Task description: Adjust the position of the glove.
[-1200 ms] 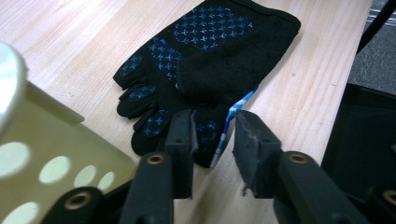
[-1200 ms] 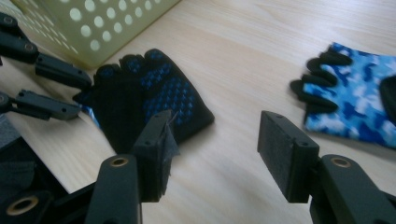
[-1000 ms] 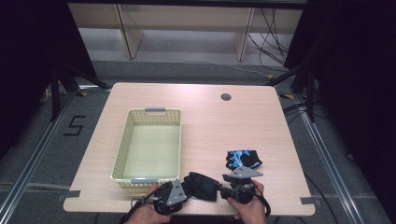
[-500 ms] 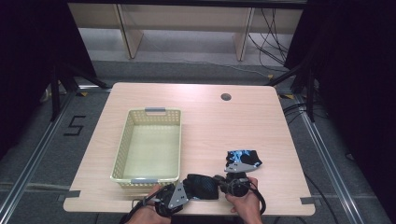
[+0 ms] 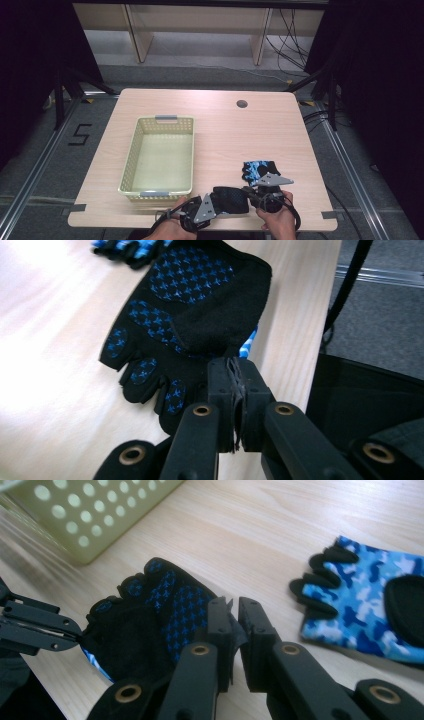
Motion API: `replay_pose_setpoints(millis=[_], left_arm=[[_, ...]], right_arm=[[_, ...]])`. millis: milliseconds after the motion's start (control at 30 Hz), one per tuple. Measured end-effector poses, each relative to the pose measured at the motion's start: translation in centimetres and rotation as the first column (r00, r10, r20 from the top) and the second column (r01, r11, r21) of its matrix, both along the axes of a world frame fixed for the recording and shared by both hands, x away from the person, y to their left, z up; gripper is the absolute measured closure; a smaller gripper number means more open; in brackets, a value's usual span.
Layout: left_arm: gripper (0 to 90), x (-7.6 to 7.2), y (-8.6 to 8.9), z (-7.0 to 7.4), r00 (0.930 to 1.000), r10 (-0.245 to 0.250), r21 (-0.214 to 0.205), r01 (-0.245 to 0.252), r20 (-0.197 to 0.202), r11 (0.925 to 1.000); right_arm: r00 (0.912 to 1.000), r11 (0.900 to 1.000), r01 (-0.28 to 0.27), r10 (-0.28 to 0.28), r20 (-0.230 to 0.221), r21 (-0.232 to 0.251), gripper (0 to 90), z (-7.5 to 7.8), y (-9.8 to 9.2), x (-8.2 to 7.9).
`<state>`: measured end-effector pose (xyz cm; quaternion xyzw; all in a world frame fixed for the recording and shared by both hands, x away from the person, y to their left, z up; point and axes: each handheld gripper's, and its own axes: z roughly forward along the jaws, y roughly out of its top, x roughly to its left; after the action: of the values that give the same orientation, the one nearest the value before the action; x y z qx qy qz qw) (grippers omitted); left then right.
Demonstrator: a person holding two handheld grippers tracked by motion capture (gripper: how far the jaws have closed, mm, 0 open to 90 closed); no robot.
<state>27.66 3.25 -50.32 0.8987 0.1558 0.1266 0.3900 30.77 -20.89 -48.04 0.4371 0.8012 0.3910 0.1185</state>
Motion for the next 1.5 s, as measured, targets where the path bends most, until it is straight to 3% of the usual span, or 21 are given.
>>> replay_pose_setpoints(millis=[100,200,333,400,467,533,567,600,700,767,833,867,900,933,1133,1167,1233,1267,1367,1400,1500], left_arm=[[86.0,-0.1,-0.8,-0.4,0.9999,-0.008,-0.005,0.008,-0.011,1.0000],[85.9,0.0,-1.1,-0.6,0.9997,-0.024,0.018,0.024,-0.008,0.9996],[84.6,0.0,-1.1,-0.8,0.9997,-0.015,0.015,0.015,-0.017,0.9998],[78.5,0.1,-1.0,-0.8,0.9991,-0.008,-0.005,0.008,-0.042,1.0000],[69.7,0.0,-0.7,-0.8,0.9990,-0.002,-0.004,0.002,-0.045,1.0000],[61.0,0.0,-0.5,-0.8,0.9985,0.010,-0.017,-0.011,-0.055,0.9998],[61.0,0.1,-0.2,-0.8,0.9980,0.015,-0.021,-0.017,-0.062,0.9997],[51.3,0.0,0.1,-0.6,0.9962,0.029,-0.035,-0.032,-0.082,0.9989],[44.4,0.1,0.8,-0.3,0.9961,0.044,-0.050,-0.048,-0.077,0.9976],[41.1,-0.4,1.4,0.0,0.9949,0.033,-0.119,-0.044,-0.095,0.9919],[39.4,-0.7,1.7,0.1,0.9948,0.024,-0.126,-0.037,-0.099,0.9914],[37.6,-0.9,2.1,0.2,0.9954,0.011,-0.129,-0.023,-0.096,0.9914],[35.8,-0.9,2.3,0.2,0.9953,0.013,-0.125,-0.025,-0.096,0.9919],[33.6,-1.2,2.7,0.2,0.9928,0.019,-0.143,-0.036,-0.118,0.9890],[30.9,-1.4,4.5,0.1,0.9926,0.040,-0.118,-0.054,-0.115,0.9915],[30.8,-1.5,4.8,0.1,0.9877,0.035,-0.123,-0.054,-0.152,0.9910],[30.6,-1.5,5.1,0.0,0.9887,0.059,-0.124,-0.077,-0.138,0.9893],[30.1,-1.4,5.5,0.1,0.9905,0.056,-0.113,-0.071,-0.125,0.9910],[29.7,-1.5,6.3,0.0,0.9861,0.088,-0.127,-0.106,-0.141,0.9862],[29.7,-1.4,6.6,-0.2,0.9866,0.093,-0.125,-0.110,-0.134,0.9860],[29.6,-1.3,7.0,-0.2,0.9890,0.085,-0.099,-0.097,-0.121,0.9903]], right_arm=[[0.9999,0.9998,0.012,-0.012,-0.003,-0.018,85.4,-0.1,-0.3,-0.1],[1.0000,0.9967,0.007,-0.007,-0.005,-0.081,85.3,-0.6,-0.4,0.1],[0.9997,0.9951,0.015,-0.017,-0.019,-0.098,84.8,-0.9,-0.5,0.1],[0.9991,0.9920,0.014,-0.019,-0.038,-0.126,81.7,-1.5,-0.5,0.2],[0.9979,0.9918,0.018,-0.025,-0.060,-0.126,76.1,-1.6,-0.5,0.2],[0.9989,0.9917,0.019,-0.024,-0.041,-0.127,73.0,-1.7,-0.6,0.3],[0.9974,0.9926,0.033,-0.040,-0.060,-0.117,70.2,-1.5,-0.5,0.3],[0.9970,0.9921,0.058,-0.063,-0.045,-0.111,63.5,-1.0,-0.9,0.1],[0.9986,0.9909,0.050,-0.048,0.021,-0.125,59.9,-0.5,-1.6,0.3],[0.9962,0.9914,0.080,-0.076,0.044,-0.103,57.2,-0.1,-2.1,0.2],[0.9958,0.9926,0.068,-0.061,0.068,-0.101,57.0,0.1,-2.5,0.4],[0.9922,0.9916,0.076,-0.064,0.107,-0.105,56.5,0.2,-2.9,0.5],[0.9910,0.9895,0.096,-0.085,0.104,-0.108,56.2,0.6,-3.3,0.4],[0.9845,0.9839,0.115,-0.094,0.148,-0.137,56.1,1.0,-3.9,0.7],[0.9721,0.9675,0.193,-0.166,0.166,-0.163,56.9,2.1,-6.0,2.4],[0.9712,0.9653,0.193,-0.162,0.174,-0.176,56.6,2.0,-6.4,2.7],[0.9748,0.9667,0.189,-0.164,0.151,-0.172,56.4,1.9,-6.8,3.3],[0.9715,0.9640,0.206,-0.181,0.153,-0.168,56.5,1.8,-7.2,3.8],[0.9725,0.9646,0.222,-0.208,0.105,-0.143,57.0,1.2,-8.1,5.1],[0.9714,0.9637,0.223,-0.207,0.116,-0.147,57.0,1.1,-8.2,5.4],[0.9710,0.9598,0.237,-0.230,0.064,-0.150,57.2,0.9,-8.2,6.1]])
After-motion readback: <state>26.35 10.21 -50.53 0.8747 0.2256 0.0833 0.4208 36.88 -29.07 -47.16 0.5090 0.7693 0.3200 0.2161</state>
